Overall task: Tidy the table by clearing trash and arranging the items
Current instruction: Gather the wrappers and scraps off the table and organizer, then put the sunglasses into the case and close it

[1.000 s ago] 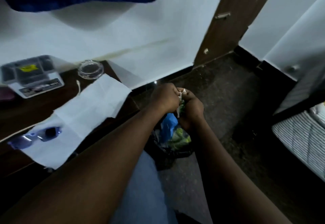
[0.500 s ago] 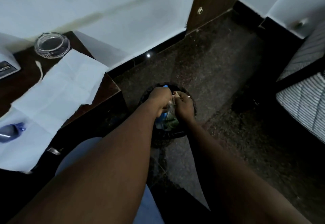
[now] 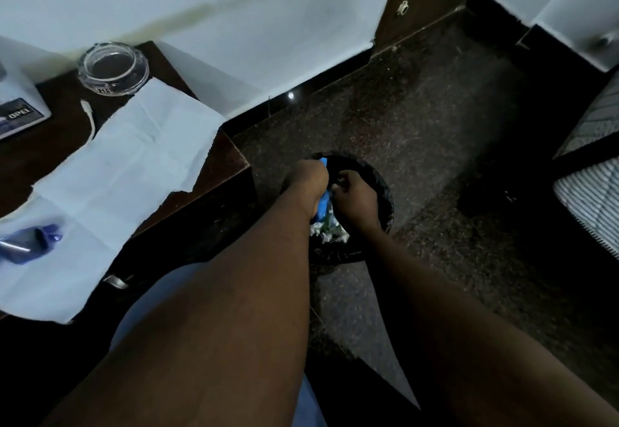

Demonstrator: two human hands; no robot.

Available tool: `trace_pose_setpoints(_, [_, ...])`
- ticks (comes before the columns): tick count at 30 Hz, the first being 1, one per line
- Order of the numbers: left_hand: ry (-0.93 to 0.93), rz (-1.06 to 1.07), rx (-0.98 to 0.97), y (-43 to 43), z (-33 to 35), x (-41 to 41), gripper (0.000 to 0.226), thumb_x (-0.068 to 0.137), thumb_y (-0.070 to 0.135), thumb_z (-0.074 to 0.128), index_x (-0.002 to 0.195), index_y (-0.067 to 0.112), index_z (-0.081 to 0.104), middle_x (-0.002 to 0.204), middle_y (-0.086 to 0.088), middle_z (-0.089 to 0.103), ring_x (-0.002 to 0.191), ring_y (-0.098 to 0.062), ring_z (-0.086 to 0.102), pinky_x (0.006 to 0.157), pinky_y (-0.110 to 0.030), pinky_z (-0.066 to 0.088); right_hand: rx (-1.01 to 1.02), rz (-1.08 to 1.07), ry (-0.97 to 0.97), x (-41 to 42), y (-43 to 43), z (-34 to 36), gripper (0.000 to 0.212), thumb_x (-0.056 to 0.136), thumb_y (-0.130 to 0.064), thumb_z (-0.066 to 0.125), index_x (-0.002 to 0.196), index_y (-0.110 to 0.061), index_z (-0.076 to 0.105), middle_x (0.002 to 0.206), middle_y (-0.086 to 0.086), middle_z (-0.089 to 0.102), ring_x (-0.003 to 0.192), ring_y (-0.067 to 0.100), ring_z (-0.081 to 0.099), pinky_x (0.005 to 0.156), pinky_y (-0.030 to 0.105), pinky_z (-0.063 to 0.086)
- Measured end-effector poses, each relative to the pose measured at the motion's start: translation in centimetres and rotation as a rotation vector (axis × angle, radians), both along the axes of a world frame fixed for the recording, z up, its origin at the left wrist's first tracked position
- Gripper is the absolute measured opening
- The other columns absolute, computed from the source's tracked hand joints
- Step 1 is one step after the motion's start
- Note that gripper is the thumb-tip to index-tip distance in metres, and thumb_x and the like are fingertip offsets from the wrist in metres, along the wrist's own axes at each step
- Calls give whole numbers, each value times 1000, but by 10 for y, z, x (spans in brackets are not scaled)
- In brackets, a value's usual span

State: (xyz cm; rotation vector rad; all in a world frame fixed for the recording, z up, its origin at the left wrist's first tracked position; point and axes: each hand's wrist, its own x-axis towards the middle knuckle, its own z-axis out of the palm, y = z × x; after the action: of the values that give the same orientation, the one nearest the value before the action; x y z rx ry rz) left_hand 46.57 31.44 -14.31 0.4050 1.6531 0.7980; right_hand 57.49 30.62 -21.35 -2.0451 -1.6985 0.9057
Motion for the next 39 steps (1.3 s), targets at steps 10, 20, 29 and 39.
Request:
trace_pose_setpoints(10, [207,25,-13,12,-16,-15,60,110,41,28,136,-4,57,139,-26,57,123,-40,58,104,-49,48,-219,471,-560,-20,-1,-19,44,105,-33,48,144,-14,50,154,7,40,136,43,40,101,54,42])
trace_pose_setpoints(20, [88,-74,37,4,6,-11,65,107,52,29,143,4,53,144,-18,56,127,-35,56,109,-49,44,-168,348,-425,-6,-1,-2,41,104,-32,47,142,-16,51,144,11,54,132,35,50,107,60,39])
trace_pose_setpoints(29, [110,42,154,-28,58,-29,77,104,63,25,127,3,67,136,-16,62,109,-29,59,95,-40,45,298,199,-122,-20,-13,83,13,94,-20,59,91,-16,71,86,4,70,78,24,65,63,33,47])
trace_pose_setpoints(39, [502,33,388,-88,117,-140,62,104,54,30,123,9,68,125,-17,68,114,-39,64,100,-51,51,496,386,50,-106,-49,181,9,87,-23,67,91,-20,75,86,1,76,81,21,70,67,26,43])
